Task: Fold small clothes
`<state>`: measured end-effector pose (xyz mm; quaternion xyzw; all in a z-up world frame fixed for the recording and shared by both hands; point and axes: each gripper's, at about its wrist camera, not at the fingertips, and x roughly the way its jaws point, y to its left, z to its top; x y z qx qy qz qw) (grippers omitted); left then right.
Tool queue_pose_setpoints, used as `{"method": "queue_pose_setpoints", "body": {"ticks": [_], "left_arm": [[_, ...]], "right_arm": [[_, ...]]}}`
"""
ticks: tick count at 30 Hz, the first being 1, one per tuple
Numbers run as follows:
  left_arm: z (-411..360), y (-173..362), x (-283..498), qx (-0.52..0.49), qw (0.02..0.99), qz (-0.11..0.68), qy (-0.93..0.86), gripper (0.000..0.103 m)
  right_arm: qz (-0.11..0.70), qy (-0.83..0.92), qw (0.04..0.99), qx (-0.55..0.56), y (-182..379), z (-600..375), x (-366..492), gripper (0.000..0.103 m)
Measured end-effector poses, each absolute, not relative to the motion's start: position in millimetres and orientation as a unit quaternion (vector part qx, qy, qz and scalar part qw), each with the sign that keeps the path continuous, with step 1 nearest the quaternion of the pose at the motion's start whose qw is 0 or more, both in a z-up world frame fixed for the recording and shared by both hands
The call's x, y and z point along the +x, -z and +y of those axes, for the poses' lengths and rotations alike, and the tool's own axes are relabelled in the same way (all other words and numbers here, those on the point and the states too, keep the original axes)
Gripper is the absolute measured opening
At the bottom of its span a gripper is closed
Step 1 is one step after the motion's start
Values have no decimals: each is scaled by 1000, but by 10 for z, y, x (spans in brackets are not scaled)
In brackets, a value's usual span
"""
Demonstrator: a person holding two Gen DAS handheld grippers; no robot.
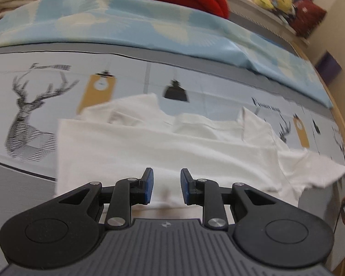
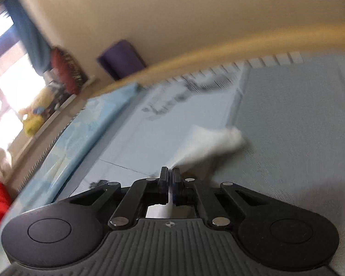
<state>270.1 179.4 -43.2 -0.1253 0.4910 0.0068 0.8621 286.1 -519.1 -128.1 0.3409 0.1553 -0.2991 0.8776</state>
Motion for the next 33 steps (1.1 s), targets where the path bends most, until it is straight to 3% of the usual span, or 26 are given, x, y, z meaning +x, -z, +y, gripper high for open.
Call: {"method": "queue_pose_setpoints", "body": {"ticks": [4,8,13,15,18,21,23,29,33], "left_arm": [[2165,315,2654,-161,864,476,-34,28],[2514,238,2599,-194,862,465,-59,28],[2817,163,2516,-224,859,453,-78,28],[2881,165,2498,-232,857,453,-81,28],[2911,210,2481,-246,850,458,-80,28],[2918,297,2485,-266,840,467,-73,28],[2892,363,2504,-269,837,471,-72,28],[2726,660,2637,-265,824,495,-74,28],[2595,949,2769,-280,807,515,-72,28]], "right_arm": [[163,266,924,220,739,-4419,3067,2],[150,123,973,127,265,-3163,3088,2],[172,-83,977,100,101,-1625,2759,2],[213,-170,957,99,200,-1107,2605,3],[342,-244,904,77,494,-599,2516,3],[440,-208,870,82,627,-597,2470,9],[458,-168,866,111,593,-772,2437,10],[423,-57,882,200,523,-1499,2581,19],[424,-27,870,251,528,-1833,2729,19]]}}
